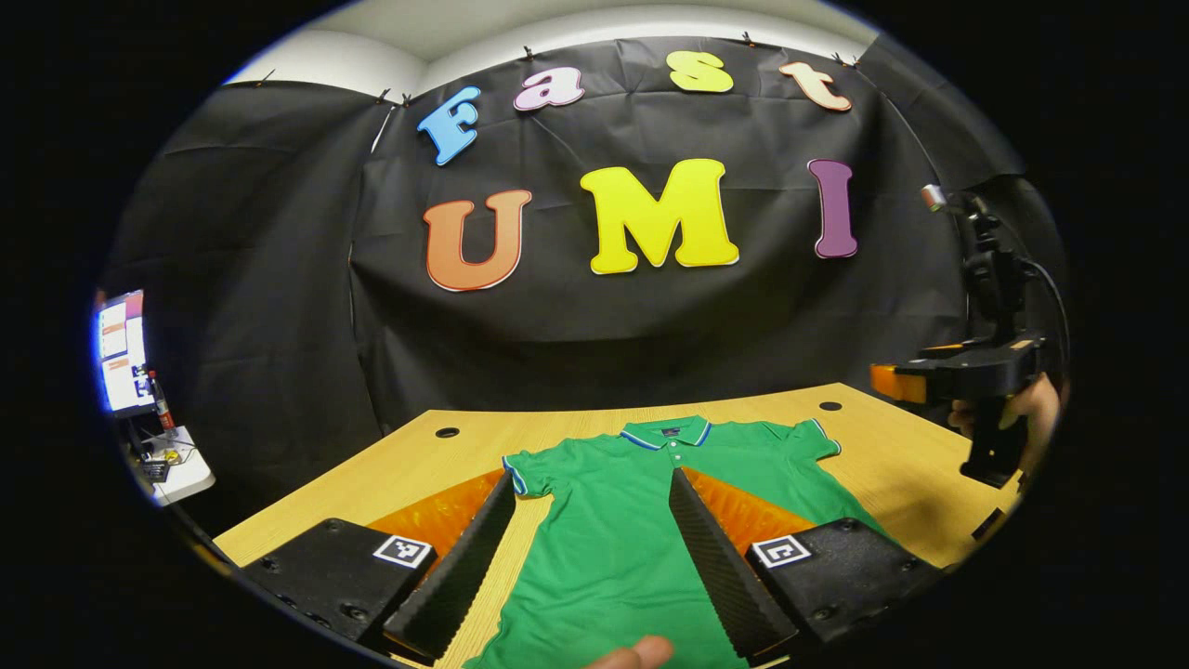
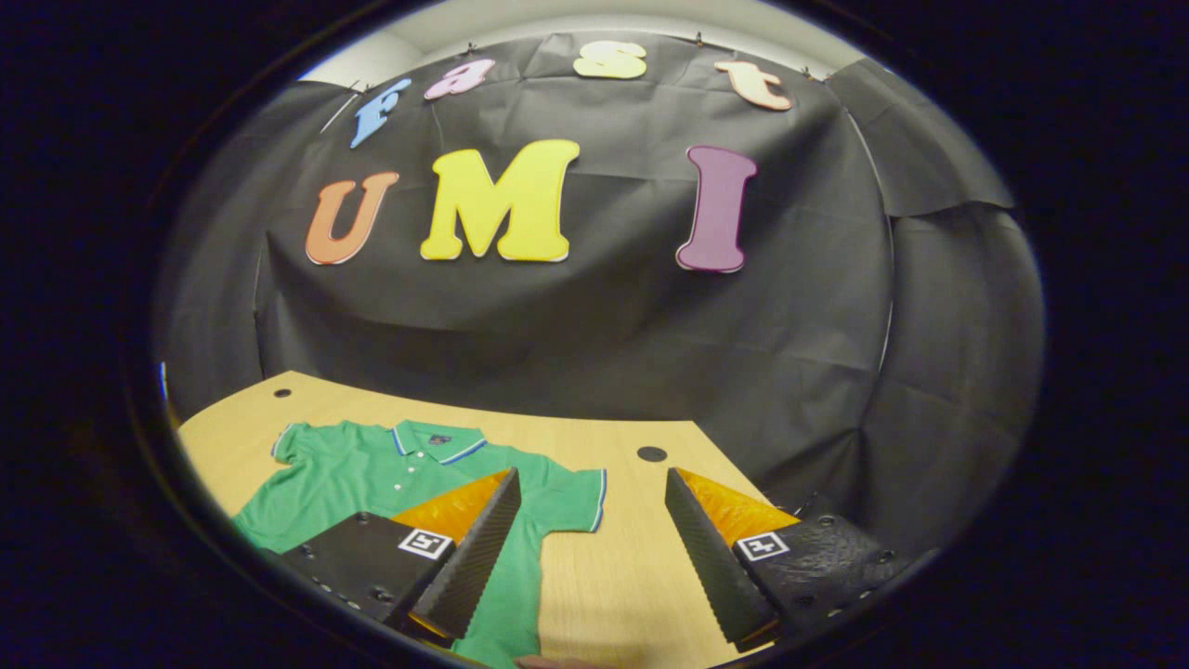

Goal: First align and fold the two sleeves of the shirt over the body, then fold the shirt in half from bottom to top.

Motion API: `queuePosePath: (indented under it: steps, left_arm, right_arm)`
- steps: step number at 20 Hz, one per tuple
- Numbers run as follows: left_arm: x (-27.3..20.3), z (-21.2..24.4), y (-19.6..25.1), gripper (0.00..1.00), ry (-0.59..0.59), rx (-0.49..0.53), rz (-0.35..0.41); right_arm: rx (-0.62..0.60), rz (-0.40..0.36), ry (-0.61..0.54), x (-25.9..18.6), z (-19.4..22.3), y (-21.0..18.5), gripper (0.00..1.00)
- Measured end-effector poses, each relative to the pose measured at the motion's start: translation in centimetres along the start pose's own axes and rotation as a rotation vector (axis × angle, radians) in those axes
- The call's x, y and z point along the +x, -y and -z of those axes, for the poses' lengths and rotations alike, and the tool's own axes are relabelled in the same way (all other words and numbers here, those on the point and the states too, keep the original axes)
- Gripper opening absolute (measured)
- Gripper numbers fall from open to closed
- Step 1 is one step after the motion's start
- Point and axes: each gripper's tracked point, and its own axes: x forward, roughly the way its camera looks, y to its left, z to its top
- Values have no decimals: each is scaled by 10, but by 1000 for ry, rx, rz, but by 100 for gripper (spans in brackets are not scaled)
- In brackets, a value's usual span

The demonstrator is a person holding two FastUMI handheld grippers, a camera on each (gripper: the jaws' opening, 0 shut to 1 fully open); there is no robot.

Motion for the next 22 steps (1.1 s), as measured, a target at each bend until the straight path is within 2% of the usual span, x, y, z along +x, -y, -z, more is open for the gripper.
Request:
queuePosePath:
  steps: [3,8,15,17,18,19,20,21,22]
  left_arm:
    - [7,8,-1,100,-26,-11,2]
    - [17,15,-14,100,-53,-31,-24]
    - [17,18,-26,100,-76,-84,-41]
    - [16,15,-27,100,-66,-78,-42]
    - [16,14,-27,100,-63,-74,-40]
    - [16,14,-26,100,-62,-71,-38]
    - [17,15,-26,100,-64,-70,-37]
    - [18,16,-27,100,-68,-71,-38]
    - [18,18,-28,100,-74,-72,-40]
  right_arm:
    - [7,13,-85,58,20,0,96]
    - [-9,57,-249,134,78,5,94]
    - [74,13,-442,162,131,-1,92]
    - [134,-28,-464,166,134,-6,87]
    - [147,-15,-468,166,135,-2,79]
    - [153,-16,-467,169,133,-1,64]
    - [159,-29,-477,168,135,-4,57]
    - [160,-36,-474,170,134,-7,43]
    - [161,-38,-480,170,133,-9,36]
